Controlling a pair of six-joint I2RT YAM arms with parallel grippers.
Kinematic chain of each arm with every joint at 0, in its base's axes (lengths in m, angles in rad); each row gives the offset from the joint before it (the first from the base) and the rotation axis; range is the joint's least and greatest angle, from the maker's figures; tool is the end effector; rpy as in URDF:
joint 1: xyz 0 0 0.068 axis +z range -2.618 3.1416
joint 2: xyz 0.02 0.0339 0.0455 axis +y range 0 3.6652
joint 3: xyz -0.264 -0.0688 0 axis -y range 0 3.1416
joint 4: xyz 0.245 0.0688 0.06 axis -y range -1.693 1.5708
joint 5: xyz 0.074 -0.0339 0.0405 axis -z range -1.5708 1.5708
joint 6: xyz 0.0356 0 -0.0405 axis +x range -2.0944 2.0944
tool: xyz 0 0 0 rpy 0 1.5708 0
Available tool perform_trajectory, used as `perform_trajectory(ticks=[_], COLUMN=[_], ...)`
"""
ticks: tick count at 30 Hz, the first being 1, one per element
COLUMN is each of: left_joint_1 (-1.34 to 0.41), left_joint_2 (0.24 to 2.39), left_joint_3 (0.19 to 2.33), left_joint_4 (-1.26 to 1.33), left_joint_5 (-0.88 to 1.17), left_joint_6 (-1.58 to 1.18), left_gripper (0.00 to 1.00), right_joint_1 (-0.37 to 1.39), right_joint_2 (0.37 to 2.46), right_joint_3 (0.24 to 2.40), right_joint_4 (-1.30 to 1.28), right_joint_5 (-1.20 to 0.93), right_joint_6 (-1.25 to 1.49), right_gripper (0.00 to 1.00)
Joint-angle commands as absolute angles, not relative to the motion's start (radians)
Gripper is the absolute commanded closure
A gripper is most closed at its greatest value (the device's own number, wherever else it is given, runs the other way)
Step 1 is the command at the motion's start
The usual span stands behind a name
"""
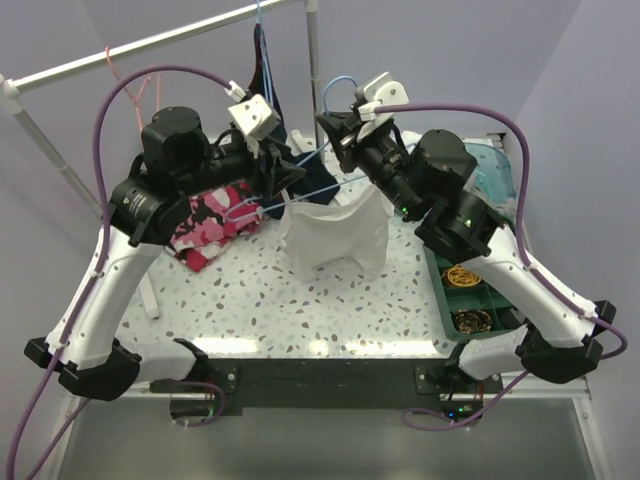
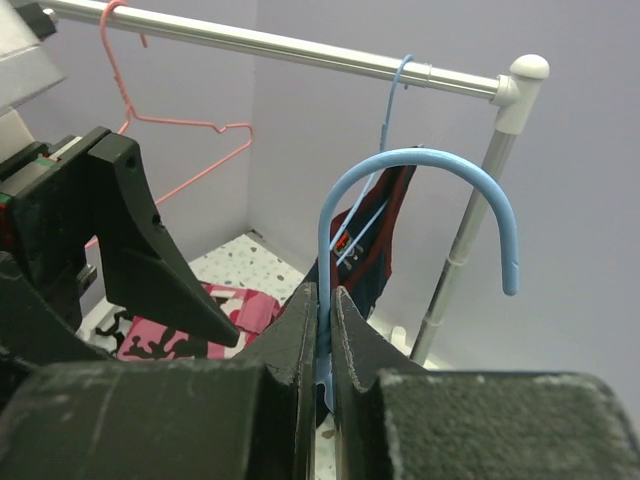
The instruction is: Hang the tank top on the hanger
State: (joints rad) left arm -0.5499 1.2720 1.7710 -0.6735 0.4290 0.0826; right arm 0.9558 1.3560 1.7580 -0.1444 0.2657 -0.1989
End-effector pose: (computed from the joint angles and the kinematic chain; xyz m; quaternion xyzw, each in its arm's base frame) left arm 0.1913 -0.1346 0.5173 0.3628 0.6688 -0.3040 0.5732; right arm 0.1637 0.2155 0.5501 -0.2423 0.5642 0.2149 0.7594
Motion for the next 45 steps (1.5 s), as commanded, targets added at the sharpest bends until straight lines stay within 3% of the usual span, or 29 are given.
perform_trajectory(ticks=[1, 17, 21, 25, 31, 34, 35, 38, 41, 45], left_joint_1=[-0.541, -0.541, -0.541, -0.541, -0.541, -0.541, -0.541, -0.541, -0.541, -0.541], left_joint_2=[1.243, 1.197, 1.183, 1.161, 1.077, 1.032, 1.013, 0.974, 0.945, 0.913], left_joint_3=[1.793, 1.609, 1.583, 1.54, 1.392, 1.342, 1.335, 1.321, 1.328, 1.338], left_joint_4=[-0.647, -0.604, -0.578, -0.54, -0.388, -0.354, -0.353, -0.38, -0.413, -0.469], left_joint_5=[0.611, 0.624, 0.615, 0.615, 0.554, 0.523, 0.515, 0.489, 0.443, 0.37], left_joint_6=[0.086, 0.098, 0.077, 0.046, -0.069, -0.103, -0.106, -0.098, -0.104, -0.124], left_gripper=[0.46, 0.54, 0.72, 0.98, 1.0, 1.0, 1.0, 1.0, 1.0, 1.0], right_joint_1=[0.962, 0.962, 0.962, 0.962, 0.962, 0.962, 0.963, 0.962, 0.962, 0.962], right_joint_2=[1.328, 1.359, 1.367, 1.367, 1.364, 1.353, 1.351, 1.342, 1.333, 1.283], right_joint_3=[1.749, 1.775, 1.779, 1.772, 1.741, 1.711, 1.701, 1.684, 1.686, 1.655], right_joint_4=[-0.123, -0.126, -0.13, -0.123, -0.103, -0.086, -0.08, -0.071, -0.078, -0.06], right_joint_5=[0.244, 0.222, 0.219, 0.222, 0.238, 0.244, 0.245, 0.241, 0.238, 0.203], right_joint_6=[-0.189, -0.181, -0.175, -0.173, -0.167, -0.157, -0.153, -0.13, -0.098, -0.042], right_gripper=[1.0, 1.0, 1.0, 1.0, 1.0, 0.84, 0.66, 0.33, 0.2, 0.11])
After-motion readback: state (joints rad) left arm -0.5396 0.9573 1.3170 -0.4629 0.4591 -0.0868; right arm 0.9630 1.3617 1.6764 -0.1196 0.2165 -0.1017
